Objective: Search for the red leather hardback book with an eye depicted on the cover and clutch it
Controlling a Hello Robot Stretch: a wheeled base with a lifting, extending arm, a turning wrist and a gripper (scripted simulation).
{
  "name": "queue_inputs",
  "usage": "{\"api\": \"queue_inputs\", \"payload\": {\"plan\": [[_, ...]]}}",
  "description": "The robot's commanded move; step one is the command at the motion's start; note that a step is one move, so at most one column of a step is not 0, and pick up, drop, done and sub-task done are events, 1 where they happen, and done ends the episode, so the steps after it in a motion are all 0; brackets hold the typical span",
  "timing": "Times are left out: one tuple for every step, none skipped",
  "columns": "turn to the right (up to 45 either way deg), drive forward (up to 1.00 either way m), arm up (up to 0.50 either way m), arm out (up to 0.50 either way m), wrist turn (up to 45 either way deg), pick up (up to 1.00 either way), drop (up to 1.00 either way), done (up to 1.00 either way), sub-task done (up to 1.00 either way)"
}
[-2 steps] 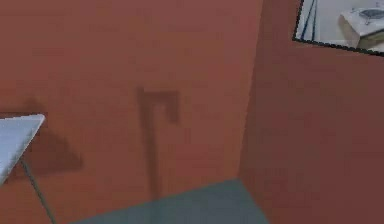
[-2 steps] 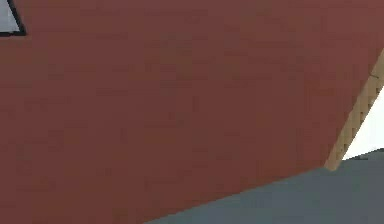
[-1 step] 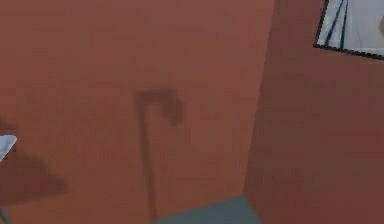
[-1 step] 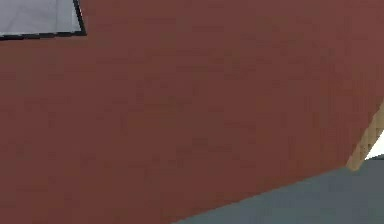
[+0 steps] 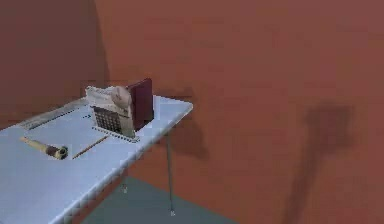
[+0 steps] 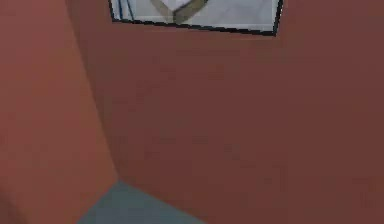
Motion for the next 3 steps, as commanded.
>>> {"api": "queue_inputs", "payload": {"plan": [[-45.0, 0.00, 0.00, 0.00, 0.0, 0.00, 0.00, 0.00, 0.00], [-45.0, 0.00, 0.00, 0.00, 0.0, 0.00, 0.00, 0.00, 0.00], [-12.0, 0.00, 0.00, 0.00, 0.0, 0.00, 0.00, 0.00, 0.00]]}}
